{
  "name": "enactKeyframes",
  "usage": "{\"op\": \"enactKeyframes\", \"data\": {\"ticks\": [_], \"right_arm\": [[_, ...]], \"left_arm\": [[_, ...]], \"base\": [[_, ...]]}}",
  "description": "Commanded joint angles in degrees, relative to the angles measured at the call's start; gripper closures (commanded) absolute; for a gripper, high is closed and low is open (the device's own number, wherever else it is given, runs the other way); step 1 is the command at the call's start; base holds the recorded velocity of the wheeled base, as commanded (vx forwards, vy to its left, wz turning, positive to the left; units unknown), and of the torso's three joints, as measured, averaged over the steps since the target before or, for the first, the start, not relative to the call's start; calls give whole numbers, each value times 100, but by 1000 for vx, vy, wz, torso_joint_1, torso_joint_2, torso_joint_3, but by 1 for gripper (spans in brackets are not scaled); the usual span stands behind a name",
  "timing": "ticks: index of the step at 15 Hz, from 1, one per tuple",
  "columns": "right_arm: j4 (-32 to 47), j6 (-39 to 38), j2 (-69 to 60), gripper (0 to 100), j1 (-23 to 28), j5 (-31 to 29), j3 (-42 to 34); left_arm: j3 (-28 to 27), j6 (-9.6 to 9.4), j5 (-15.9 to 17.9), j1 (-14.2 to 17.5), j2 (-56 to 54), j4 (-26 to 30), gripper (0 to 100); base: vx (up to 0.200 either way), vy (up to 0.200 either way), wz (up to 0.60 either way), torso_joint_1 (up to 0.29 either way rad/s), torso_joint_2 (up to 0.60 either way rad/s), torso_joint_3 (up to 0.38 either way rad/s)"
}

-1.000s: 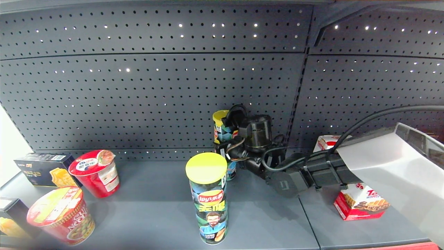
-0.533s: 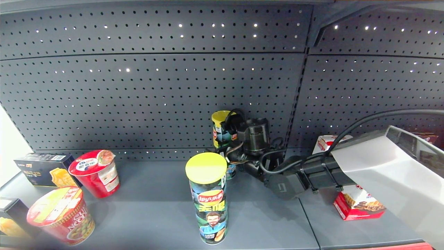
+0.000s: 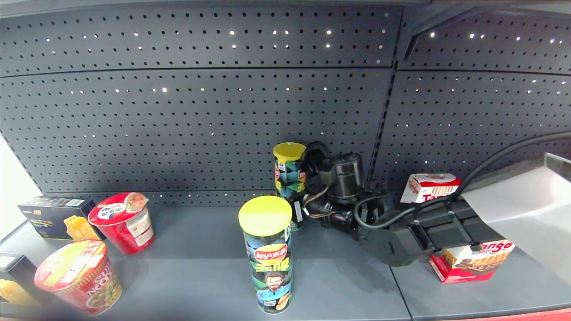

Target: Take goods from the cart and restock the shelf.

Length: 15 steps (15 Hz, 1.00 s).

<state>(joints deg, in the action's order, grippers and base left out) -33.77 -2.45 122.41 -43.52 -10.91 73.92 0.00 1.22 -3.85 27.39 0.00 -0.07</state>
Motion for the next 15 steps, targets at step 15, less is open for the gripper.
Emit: {"op": "enactKeyframes", "data": {"ticks": [15], "right_arm": [[63,166,-3285,0,10,-262,-2488]], "left_arm": [[0,1,-1,3,0,-1,0]], "base": [[0,0,0,0,0,0]]}}
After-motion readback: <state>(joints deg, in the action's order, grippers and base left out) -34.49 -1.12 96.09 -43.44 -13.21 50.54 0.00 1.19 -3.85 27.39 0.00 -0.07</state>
